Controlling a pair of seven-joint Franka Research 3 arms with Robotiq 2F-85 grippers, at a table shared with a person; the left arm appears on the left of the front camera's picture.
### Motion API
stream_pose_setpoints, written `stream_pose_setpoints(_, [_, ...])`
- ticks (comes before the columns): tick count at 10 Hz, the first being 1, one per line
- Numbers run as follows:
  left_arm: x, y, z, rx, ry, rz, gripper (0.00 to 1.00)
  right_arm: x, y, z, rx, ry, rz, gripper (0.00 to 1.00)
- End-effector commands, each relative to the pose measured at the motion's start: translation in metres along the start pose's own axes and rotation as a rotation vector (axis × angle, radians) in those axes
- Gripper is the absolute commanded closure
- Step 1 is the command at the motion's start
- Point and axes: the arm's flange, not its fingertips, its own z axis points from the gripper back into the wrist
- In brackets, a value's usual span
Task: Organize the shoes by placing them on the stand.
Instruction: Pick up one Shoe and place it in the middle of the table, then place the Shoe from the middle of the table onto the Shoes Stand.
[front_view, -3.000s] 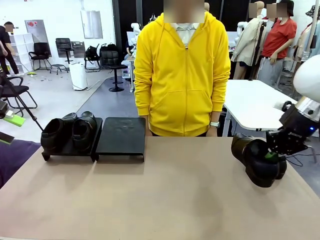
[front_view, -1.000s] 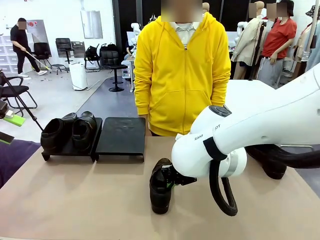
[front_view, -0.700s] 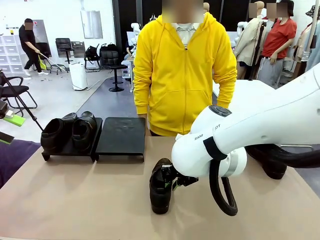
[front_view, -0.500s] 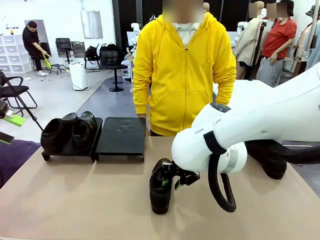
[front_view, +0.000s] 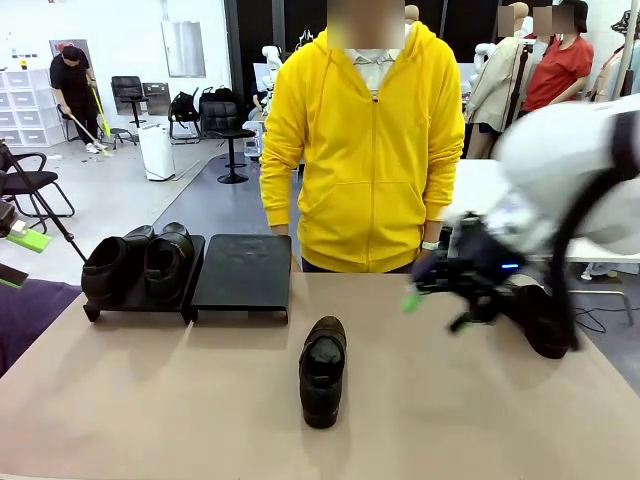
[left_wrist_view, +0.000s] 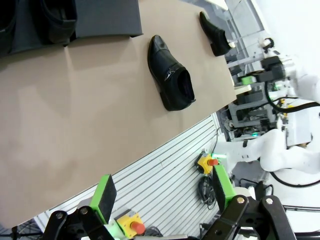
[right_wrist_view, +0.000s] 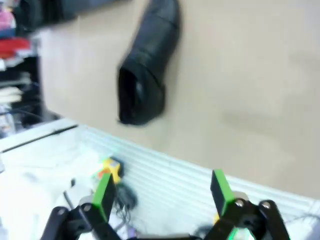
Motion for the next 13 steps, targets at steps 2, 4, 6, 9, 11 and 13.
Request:
stream_pose_setpoints(2, [-0.002,0.001,0.003,0.007,0.015,-0.014,0.0,-0.027,-0.112,0.101,0.056,0.039,-0.09,0.0])
stream_pose_setpoints(4, [-0.002,0.001,0.003,0.007,0.015,-0.014,0.0,-0.049,-0.162,0.145,0.186,-0.08,-0.198,0.0])
stream_pose_setpoints(6, [-0.002,0.001,0.003,0.007,0.015,-0.014,0.0,-0.058,-0.175,0.145,0.216,-0.185,-0.212,0.0])
stream_pose_setpoints(9, [-0.002,0.001,0.003,0.007,0.015,-0.014,0.0,-0.064,-0.179,0.156,0.174,-0.077,-0.224,0.0])
stream_pose_setpoints(11, [-0.002,0.001,0.003,0.007,0.015,-0.014,0.0,-0.064,-0.179,0.156,0.174,-0.077,-0.224,0.0])
stream_pose_setpoints(13, [-0.002,0.001,0.003,0.007,0.015,-0.014,0.0,-0.064,-0.179,0.156,0.174,-0.077,-0.224,0.0])
